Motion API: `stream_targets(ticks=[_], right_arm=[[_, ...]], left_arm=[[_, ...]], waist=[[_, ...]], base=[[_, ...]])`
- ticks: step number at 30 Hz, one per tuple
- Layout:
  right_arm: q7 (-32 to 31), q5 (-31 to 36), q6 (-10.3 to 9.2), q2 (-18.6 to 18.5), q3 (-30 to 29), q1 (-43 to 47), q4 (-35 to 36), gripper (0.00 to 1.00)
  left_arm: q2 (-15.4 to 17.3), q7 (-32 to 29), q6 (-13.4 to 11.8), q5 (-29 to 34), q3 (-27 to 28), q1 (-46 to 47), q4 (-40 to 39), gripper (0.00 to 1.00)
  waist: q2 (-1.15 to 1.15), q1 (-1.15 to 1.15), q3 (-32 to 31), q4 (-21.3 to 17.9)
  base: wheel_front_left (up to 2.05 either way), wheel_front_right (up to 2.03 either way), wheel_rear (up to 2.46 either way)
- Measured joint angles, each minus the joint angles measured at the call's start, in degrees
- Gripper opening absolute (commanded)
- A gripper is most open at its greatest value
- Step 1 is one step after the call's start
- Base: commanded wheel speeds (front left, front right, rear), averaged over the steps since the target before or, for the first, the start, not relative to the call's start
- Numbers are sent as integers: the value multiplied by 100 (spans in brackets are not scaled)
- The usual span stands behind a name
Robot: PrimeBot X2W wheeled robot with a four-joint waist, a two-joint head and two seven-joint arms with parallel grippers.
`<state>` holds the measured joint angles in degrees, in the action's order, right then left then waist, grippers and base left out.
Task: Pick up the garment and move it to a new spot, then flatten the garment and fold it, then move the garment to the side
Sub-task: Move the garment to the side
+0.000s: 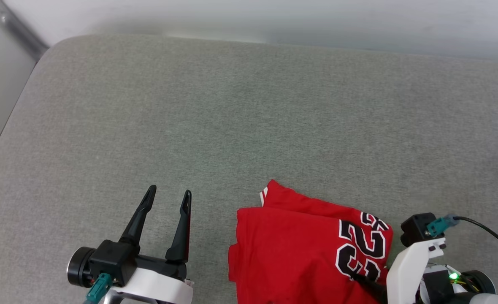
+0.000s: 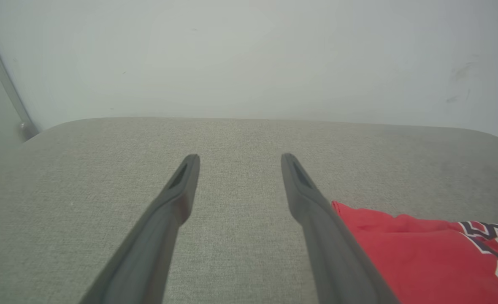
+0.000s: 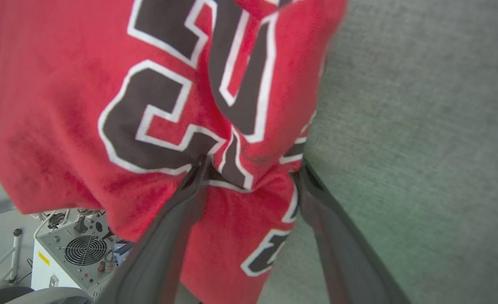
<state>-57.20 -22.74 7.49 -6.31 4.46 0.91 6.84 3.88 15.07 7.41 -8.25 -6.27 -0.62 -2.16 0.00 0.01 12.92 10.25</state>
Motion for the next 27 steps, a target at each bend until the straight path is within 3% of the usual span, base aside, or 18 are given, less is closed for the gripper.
stream_targets(ticks=[6, 7, 8, 9, 14, 19, 27], right_arm=[[-15, 187, 0, 19, 270, -109, -321, 98], [21, 213, 0, 4, 323, -119, -368, 61], [58, 220, 0, -8, 360, -140, -414, 9], [100, 226, 0, -18, 396, -169, -470, 0], [280, 290, 3, -73, 583, -294, -603, 0], [380, 381, 8, -352, 778, -523, -511, 0], [191, 754, 4, -2147, 1536, -1082, 104, 0]], left_arm=[[-18, 0, 0, 0, -56, 48, 42, 100], [-21, 0, 0, 1, -59, 49, 49, 100], [-23, 0, 0, 1, -65, 50, 54, 100], [-25, 0, 0, 2, -69, 52, 55, 100], [-19, 0, 0, 5, -111, 57, 67, 100], [-21, 0, 0, 25, -281, 93, 83, 100], [-38, 0, 0, 55, -501, 179, -55, 100]], waist=[[0, 0, 63, 179], [0, 0, 62, 191], [0, 0, 58, 197], [0, 0, 53, 196], [0, 0, 17, 103], [0, 0, 15, -116], [0, 0, 90, -762]], base=[[0, 0, 0], [0, 0, 0], [0, 0, 0], [0, 0, 0], [0, 0, 0], [0, 0, 0], [0, 0, 0]])
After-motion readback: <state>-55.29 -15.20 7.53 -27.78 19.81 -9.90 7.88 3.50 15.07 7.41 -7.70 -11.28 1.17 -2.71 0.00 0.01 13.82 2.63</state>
